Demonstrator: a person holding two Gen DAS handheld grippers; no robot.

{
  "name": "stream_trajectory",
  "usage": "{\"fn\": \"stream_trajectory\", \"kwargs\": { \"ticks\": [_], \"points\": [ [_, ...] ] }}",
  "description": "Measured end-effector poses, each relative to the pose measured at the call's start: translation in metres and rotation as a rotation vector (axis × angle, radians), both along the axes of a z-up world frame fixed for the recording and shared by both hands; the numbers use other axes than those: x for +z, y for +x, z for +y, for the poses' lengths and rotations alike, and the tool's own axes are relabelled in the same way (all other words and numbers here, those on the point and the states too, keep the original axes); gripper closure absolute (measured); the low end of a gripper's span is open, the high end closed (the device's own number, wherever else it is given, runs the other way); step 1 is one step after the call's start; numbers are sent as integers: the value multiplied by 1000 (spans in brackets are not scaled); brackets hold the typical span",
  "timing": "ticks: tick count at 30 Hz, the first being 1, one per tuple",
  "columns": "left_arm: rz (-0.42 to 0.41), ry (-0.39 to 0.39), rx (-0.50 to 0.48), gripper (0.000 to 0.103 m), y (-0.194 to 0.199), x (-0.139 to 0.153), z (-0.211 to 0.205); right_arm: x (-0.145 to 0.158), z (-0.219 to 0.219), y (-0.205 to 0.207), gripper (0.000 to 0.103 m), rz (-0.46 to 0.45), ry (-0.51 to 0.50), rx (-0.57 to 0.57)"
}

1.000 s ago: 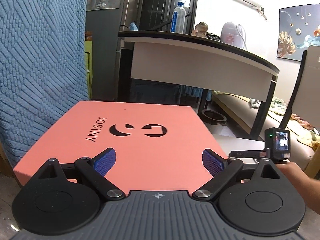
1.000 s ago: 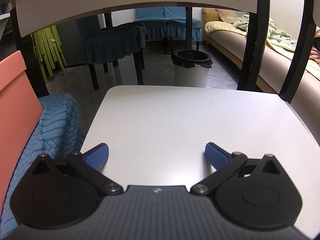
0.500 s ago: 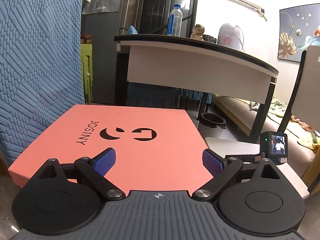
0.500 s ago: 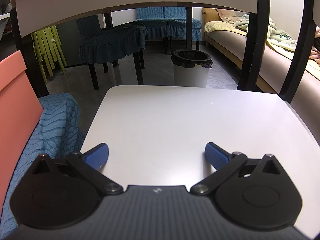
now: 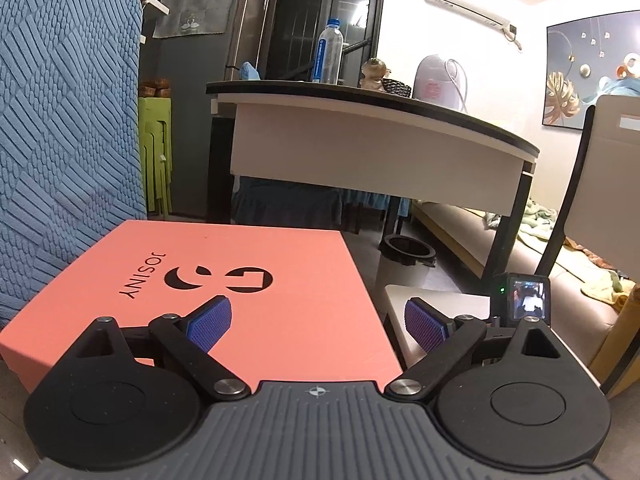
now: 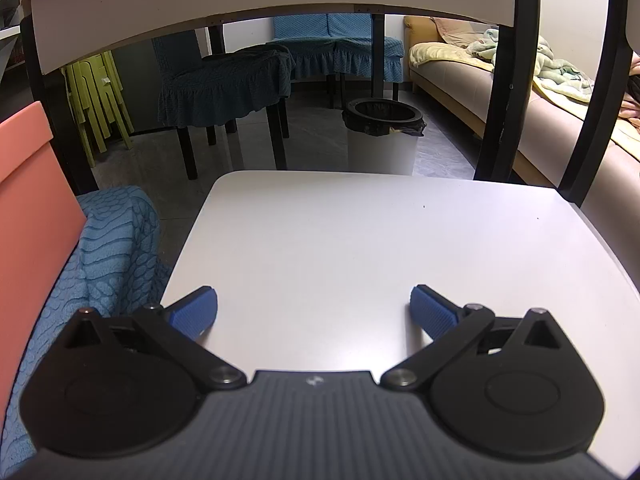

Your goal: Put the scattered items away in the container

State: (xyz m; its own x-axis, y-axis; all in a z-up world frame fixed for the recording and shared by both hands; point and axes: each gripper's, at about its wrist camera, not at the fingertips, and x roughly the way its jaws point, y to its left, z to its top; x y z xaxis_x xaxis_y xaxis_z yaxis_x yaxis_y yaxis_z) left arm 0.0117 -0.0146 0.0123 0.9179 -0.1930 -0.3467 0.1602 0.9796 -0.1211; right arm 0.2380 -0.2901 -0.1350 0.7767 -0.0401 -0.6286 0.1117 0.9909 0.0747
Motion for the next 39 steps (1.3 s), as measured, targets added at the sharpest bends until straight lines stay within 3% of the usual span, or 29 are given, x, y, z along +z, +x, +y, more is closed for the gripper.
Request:
{"fn": "stream_trajectory", "kwargs": {
  "ticks": [16,39],
  "points": [
    [-1,25,-70,8,-4,-3,-17,0,1,-1,0,0,0,-1],
    [23,26,-65,8,-4,-5,-14,0,1,-2,0,0,0,-2]
  ]
}}
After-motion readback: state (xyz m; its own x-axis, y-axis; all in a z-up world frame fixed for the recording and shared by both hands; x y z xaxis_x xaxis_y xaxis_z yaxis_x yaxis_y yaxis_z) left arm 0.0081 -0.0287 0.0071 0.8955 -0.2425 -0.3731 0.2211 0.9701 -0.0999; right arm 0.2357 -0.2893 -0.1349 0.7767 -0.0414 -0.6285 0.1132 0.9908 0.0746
